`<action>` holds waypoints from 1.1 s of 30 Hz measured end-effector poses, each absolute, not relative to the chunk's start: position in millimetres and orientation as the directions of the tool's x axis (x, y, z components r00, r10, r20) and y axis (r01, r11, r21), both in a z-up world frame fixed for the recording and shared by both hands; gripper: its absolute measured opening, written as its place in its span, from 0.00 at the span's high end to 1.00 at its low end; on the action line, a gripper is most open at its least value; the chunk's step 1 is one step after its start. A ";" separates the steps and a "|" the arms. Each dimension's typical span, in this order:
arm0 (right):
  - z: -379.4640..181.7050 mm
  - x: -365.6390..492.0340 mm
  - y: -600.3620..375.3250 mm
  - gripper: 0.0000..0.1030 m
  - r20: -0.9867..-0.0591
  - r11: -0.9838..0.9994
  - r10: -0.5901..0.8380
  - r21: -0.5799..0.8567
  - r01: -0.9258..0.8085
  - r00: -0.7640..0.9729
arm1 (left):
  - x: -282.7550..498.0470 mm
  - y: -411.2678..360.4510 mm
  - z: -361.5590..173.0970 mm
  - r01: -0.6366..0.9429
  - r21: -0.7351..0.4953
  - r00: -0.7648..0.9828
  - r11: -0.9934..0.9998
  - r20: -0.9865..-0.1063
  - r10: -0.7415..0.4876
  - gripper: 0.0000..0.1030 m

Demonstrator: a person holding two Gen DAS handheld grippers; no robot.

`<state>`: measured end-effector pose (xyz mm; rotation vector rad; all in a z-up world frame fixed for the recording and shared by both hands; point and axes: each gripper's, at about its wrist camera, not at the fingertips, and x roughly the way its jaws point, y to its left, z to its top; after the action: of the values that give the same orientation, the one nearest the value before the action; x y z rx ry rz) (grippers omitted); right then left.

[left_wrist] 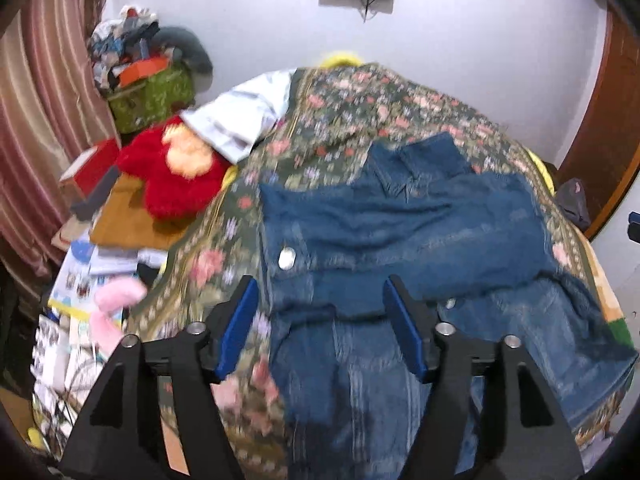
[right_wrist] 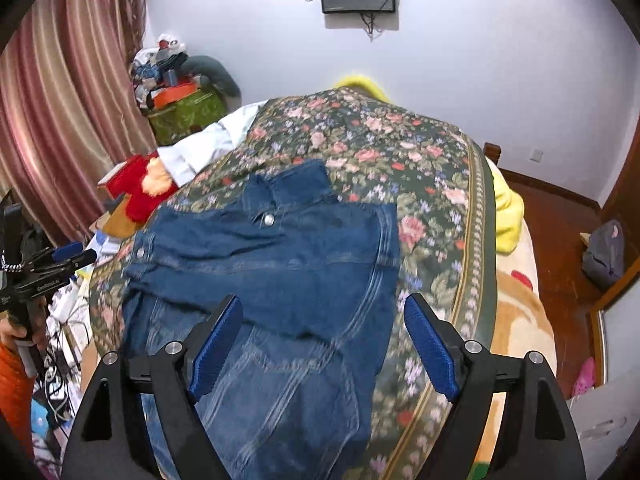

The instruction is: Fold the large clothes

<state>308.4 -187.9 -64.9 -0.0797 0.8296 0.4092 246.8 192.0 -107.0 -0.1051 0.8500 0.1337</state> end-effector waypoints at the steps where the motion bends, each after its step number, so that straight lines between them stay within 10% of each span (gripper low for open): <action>1: -70.0 301.7 -188.5 0.20 -0.739 0.918 0.324 0.095 -0.386 0.591 | 240.8 193.7 -113.1 -0.167 -0.046 0.641 0.985 -0.764 0.073 0.33; 14: -164.1 268.9 -206.0 0.20 -0.876 0.934 0.315 0.217 -0.285 0.365 | 179.9 218.6 -240.9 -0.263 -0.128 0.342 0.956 -0.939 -0.031 0.33; 28: -189.0 254.4 -208.6 0.20 -0.869 0.933 0.342 0.268 -0.241 0.357 | 150.9 211.3 -293.6 -0.349 -0.303 0.350 0.887 -0.920 -0.177 0.32; 33: -183.0 250.8 -202.0 0.56 -0.839 0.919 0.373 0.277 -0.279 0.395 | 162.2 192.3 -291.2 -0.320 -0.332 0.365 0.887 -0.908 -0.208 0.51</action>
<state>250.8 -202.0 -183.0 0.0971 1.0889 0.4143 162.2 192.3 -291.2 -0.5050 1.2098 0.0763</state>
